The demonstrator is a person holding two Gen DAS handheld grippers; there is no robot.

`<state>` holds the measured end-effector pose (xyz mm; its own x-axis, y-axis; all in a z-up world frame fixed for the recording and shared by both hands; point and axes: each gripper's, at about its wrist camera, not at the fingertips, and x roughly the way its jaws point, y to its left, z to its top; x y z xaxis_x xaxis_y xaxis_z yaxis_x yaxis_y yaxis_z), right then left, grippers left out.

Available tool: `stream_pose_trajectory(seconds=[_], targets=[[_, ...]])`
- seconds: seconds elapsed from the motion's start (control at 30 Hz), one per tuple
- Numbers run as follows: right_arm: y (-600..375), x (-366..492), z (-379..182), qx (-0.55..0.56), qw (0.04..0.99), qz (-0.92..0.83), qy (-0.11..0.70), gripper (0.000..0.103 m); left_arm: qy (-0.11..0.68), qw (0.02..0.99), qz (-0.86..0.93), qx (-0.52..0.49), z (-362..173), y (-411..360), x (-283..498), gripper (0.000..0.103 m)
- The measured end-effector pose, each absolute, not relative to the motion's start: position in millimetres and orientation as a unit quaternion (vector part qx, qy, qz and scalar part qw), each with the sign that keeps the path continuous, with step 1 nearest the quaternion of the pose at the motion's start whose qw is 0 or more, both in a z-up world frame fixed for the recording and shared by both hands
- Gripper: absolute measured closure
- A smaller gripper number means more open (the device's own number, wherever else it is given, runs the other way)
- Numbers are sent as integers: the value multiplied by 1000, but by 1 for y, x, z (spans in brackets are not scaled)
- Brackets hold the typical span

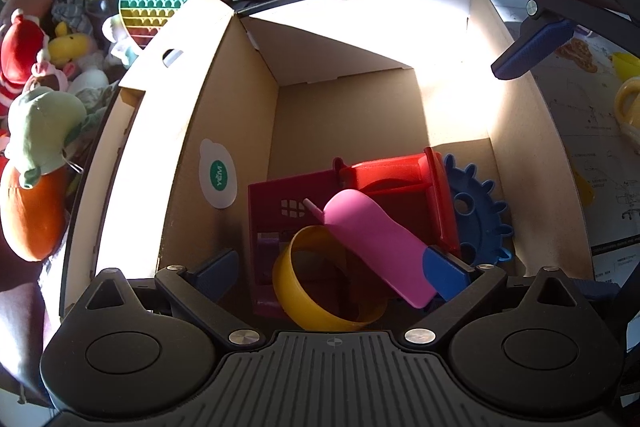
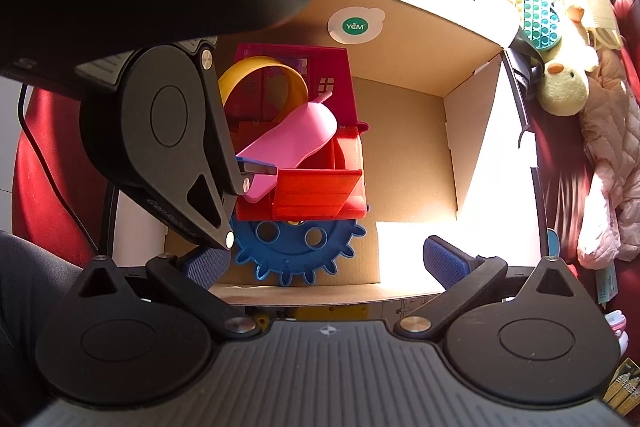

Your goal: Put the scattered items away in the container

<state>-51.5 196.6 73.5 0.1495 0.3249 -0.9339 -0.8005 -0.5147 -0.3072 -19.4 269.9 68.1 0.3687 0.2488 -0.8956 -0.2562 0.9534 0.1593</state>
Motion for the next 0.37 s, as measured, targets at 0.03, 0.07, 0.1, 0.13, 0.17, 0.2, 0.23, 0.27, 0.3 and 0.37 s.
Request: stream_pose_trajectory(seconds=[0.03, 0.07, 0.1, 0.13, 0.17, 0.2, 0.23, 0.27, 0.3, 0.37], targets=[[197, -52, 73, -611, 451, 621, 193, 1, 541, 827, 152, -3, 68, 270, -19, 1], [197, -53, 73, -612, 451, 621, 193, 1, 540, 828, 152, -3, 68, 270, -19, 1], [197, -53, 73, -612, 451, 620, 192, 1, 540, 828, 152, -4, 67, 270, -19, 1], [197, -53, 73, -613, 451, 620, 193, 1, 540, 827, 153, -4, 67, 270, -19, 1], [197, -53, 73, -613, 450, 620, 192, 1, 540, 827, 154, -5, 67, 270, -20, 1], [197, -53, 72, -613, 450, 621, 192, 1, 540, 827, 153, -6, 67, 271, -20, 1], [197, -54, 72, -613, 450, 621, 192, 1, 541, 827, 153, -6, 67, 271, -21, 1], [197, -54, 72, -613, 449, 621, 192, 1, 541, 827, 152, -7, 67, 271, -21, 1], [197, -55, 72, -613, 448, 622, 192, 1, 541, 827, 152, -8, 67, 271, -22, 2], [198, -55, 72, -613, 448, 623, 192, 1, 542, 826, 152, -9, 67, 272, -22, 2]])
